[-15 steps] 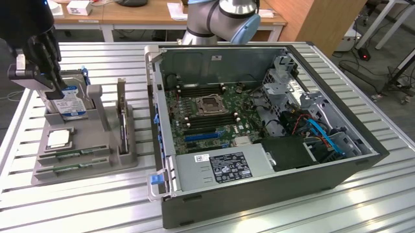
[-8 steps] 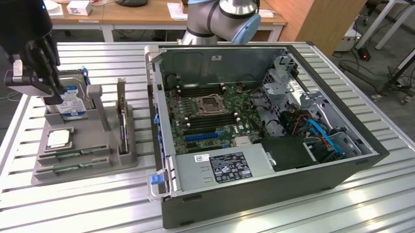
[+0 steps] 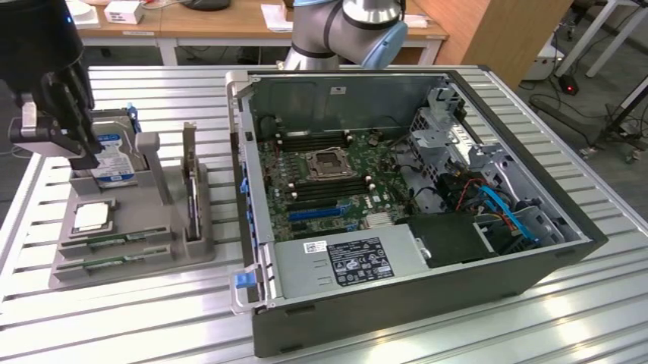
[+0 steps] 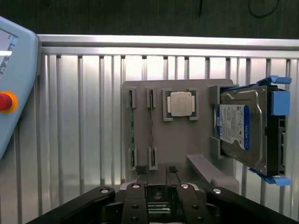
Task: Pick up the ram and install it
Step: 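Pick up the ram and move it above insertion slot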
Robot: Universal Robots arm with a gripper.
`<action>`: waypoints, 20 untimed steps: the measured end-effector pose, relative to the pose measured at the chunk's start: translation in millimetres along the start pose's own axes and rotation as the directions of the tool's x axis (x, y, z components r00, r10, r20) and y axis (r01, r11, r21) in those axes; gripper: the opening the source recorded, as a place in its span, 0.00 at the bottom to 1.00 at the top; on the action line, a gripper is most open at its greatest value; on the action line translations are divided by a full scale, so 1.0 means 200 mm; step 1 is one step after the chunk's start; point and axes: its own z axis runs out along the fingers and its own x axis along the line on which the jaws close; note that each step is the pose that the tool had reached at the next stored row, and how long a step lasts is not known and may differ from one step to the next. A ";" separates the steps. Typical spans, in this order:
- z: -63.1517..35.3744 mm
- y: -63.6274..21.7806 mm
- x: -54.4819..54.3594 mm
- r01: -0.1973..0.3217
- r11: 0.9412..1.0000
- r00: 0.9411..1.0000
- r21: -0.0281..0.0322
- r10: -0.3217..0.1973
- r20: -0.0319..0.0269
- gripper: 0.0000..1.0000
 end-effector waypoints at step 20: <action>0.172 -0.002 0.00 0.010 1.000 1.000 0.000 -0.010 0.000 0.29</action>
